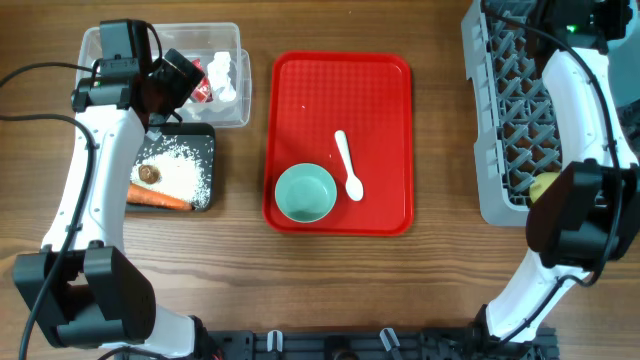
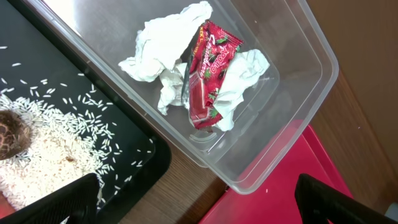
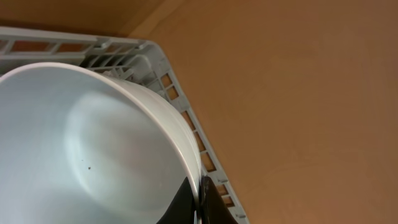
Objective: Sort waste into correct bins and load items into the dishwasher rack
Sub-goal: 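Carry the light blue bowl right and set it in the dish rack, then open the right gripper and withdraw it from the rack, then reach the right gripper to the pale green bowl and grasp its rim, then carry the pale green bowl right and place it in the dish rack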
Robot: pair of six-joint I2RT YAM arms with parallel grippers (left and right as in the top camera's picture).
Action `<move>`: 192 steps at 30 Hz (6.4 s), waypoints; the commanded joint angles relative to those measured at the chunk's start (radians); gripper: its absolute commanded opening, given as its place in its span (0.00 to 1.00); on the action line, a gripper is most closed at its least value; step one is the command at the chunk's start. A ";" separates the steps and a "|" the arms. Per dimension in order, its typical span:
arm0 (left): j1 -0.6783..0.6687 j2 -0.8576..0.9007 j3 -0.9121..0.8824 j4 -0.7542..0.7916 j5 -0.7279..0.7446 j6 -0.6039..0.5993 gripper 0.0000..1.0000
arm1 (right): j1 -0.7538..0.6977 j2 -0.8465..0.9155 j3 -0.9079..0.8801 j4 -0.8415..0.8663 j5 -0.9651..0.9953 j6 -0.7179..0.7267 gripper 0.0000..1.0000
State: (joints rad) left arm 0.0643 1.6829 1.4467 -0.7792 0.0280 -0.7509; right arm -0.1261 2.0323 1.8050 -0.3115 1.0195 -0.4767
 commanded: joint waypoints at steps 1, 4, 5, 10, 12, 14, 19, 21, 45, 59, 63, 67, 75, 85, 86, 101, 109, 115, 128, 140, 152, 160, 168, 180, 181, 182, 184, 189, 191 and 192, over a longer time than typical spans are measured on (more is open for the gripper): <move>0.004 -0.011 0.008 0.000 0.008 -0.013 1.00 | 0.003 0.056 0.001 0.013 0.018 -0.021 0.04; 0.004 -0.011 0.008 0.000 0.008 -0.013 1.00 | 0.001 0.081 0.001 0.013 -0.029 -0.022 0.04; 0.004 -0.011 0.008 0.000 0.008 -0.013 1.00 | 0.001 0.090 0.001 0.020 -0.032 -0.021 0.04; 0.004 -0.011 0.008 0.000 0.008 -0.013 1.00 | -0.001 0.127 0.001 0.068 -0.027 -0.021 0.04; 0.004 -0.011 0.008 0.000 0.008 -0.013 1.00 | -0.003 0.137 0.001 0.092 -0.027 -0.023 0.04; 0.004 -0.011 0.008 0.000 0.008 -0.013 1.00 | -0.003 0.144 0.001 0.107 -0.033 -0.027 0.04; 0.004 -0.011 0.008 0.000 0.008 -0.013 1.00 | -0.003 0.175 0.001 0.132 -0.034 -0.102 0.04; 0.004 -0.011 0.008 0.000 0.008 -0.013 1.00 | -0.003 0.193 0.001 0.135 -0.032 -0.132 0.04; 0.004 -0.011 0.008 0.000 0.008 -0.013 1.00 | 0.063 0.216 0.001 -0.012 -0.007 -0.178 0.20; 0.004 -0.011 0.008 0.000 0.008 -0.013 1.00 | 0.108 0.216 0.001 -0.074 0.000 -0.179 0.73; 0.004 -0.011 0.008 0.000 0.008 -0.013 1.00 | 0.134 0.216 0.001 -0.074 -0.074 -0.174 0.91; 0.004 -0.011 0.008 0.000 0.008 -0.013 1.00 | 0.149 0.212 0.005 -0.064 -0.099 -0.134 0.94; 0.004 -0.011 0.008 0.000 0.008 -0.013 1.00 | 0.165 0.148 0.009 -0.067 -0.269 -0.012 1.00; 0.004 -0.011 0.008 0.000 0.008 -0.013 1.00 | 0.175 -0.032 0.009 -0.221 -0.668 0.170 1.00; 0.004 -0.011 0.008 0.000 0.008 -0.013 1.00 | 0.181 -0.050 0.009 -0.268 -0.780 0.199 1.00; 0.004 -0.011 0.008 0.003 0.008 -0.013 1.00 | 0.351 -0.064 -0.187 -0.649 -1.616 0.282 0.98; 0.003 -0.011 0.008 0.003 0.008 -0.013 1.00 | 0.588 -0.057 -0.261 -0.666 -1.474 0.415 0.93; 0.003 -0.011 0.008 0.003 0.008 -0.013 1.00 | 0.664 -0.013 -0.261 -0.693 -1.363 0.668 0.88; 0.003 -0.011 0.008 0.003 0.008 -0.013 1.00 | 0.644 0.085 -0.261 -0.706 -1.440 0.702 0.33; 0.003 -0.011 0.008 0.003 0.008 -0.013 1.00 | 0.620 0.084 -0.237 -0.719 -1.464 0.681 0.04; 0.003 -0.011 0.008 0.003 0.008 -0.013 1.00 | 0.480 -0.067 -0.106 -0.747 -1.192 0.681 0.04; 0.003 -0.011 0.008 0.003 0.008 -0.013 1.00 | 0.298 -0.263 -0.095 -0.740 -0.725 0.770 0.04; 0.003 -0.011 0.008 0.003 0.008 -0.013 1.00 | 0.183 -0.338 -0.096 -0.726 -0.215 0.776 0.04; 0.003 -0.011 0.008 0.003 0.008 -0.013 1.00 | 0.075 -0.336 -0.096 -0.695 0.066 0.764 0.04; 0.003 -0.011 0.008 0.003 0.008 -0.013 1.00 | 0.061 -0.336 -0.096 -0.679 0.066 0.764 0.04; 0.003 -0.011 0.008 0.003 0.008 -0.013 1.00 | 0.045 -0.336 -0.096 -0.662 0.066 0.764 0.04; 0.003 -0.011 0.008 0.003 0.008 -0.013 1.00 | 0.021 -0.334 -0.096 -0.639 0.066 0.759 0.04; 0.003 -0.011 0.008 0.003 0.008 -0.013 1.00 | -0.031 -0.321 -0.098 -0.502 0.053 0.631 0.04; 0.003 -0.011 0.008 0.003 0.008 -0.013 1.00 | -0.041 -0.306 -0.099 -0.388 0.040 0.554 0.04; 0.003 -0.011 0.008 0.003 0.008 -0.013 1.00 | -0.045 -0.299 -0.099 -0.341 0.027 0.519 0.04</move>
State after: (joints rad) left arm 0.0643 1.6829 1.4467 -0.7784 0.0284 -0.7509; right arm -0.1600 1.7111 1.6890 -0.7689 1.0428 0.1879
